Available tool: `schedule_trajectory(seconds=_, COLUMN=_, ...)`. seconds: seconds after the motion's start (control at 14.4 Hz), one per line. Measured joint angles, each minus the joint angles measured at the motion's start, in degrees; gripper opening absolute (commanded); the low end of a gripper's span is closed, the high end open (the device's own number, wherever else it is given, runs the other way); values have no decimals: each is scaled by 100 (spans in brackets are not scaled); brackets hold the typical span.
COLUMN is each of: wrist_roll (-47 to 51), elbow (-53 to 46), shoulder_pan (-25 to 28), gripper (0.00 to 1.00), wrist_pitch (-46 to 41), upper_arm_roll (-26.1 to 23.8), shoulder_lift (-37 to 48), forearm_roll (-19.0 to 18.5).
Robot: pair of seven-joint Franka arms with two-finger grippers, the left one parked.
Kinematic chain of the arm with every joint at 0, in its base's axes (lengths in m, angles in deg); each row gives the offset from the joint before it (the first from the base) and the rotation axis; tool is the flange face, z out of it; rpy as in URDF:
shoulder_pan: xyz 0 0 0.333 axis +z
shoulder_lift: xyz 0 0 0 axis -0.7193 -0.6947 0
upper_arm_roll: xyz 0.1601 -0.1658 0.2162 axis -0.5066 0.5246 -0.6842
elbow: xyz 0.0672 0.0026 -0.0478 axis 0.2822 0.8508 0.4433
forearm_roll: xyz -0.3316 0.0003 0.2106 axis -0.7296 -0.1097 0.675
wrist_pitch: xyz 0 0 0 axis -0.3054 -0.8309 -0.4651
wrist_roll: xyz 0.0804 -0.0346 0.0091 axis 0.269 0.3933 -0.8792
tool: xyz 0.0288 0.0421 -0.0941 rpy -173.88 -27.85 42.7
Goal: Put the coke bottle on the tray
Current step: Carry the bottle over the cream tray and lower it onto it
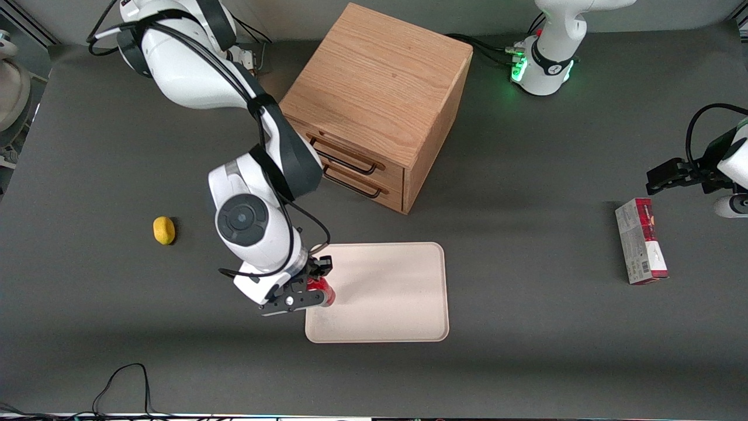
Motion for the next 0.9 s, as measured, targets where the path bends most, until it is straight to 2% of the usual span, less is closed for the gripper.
schedule_trajectory(seconds=0.55, wrist_roll=0, elbow=-3, shoulder_pan=-7, gripper=1, wrist_pitch=327, upper_arm_roll=20, shoulder_lift=-392, forearm_roll=-3)
schedule_trajectory(seconds=0.69, wrist_roll=0, elbow=-10, shoulder_pan=-8, gripper=54, wrist_pitch=369, upper_arm_roll=21, shoulder_lift=-396, forearm_roll=-4)
schedule_trajectory(seconds=0.83, wrist_roll=0, elbow=-5, shoulder_pan=-9, gripper=87, wrist_pitch=415, upper_arm_roll=25, shoulder_lift=-406, forearm_roll=-6)
schedule_trajectory(seconds=0.9, wrist_roll=0, elbow=-3, shoulder_pan=-10, gripper=100, wrist_pitch=444, upper_arm_roll=26, shoulder_lift=-412, forearm_roll=-6)
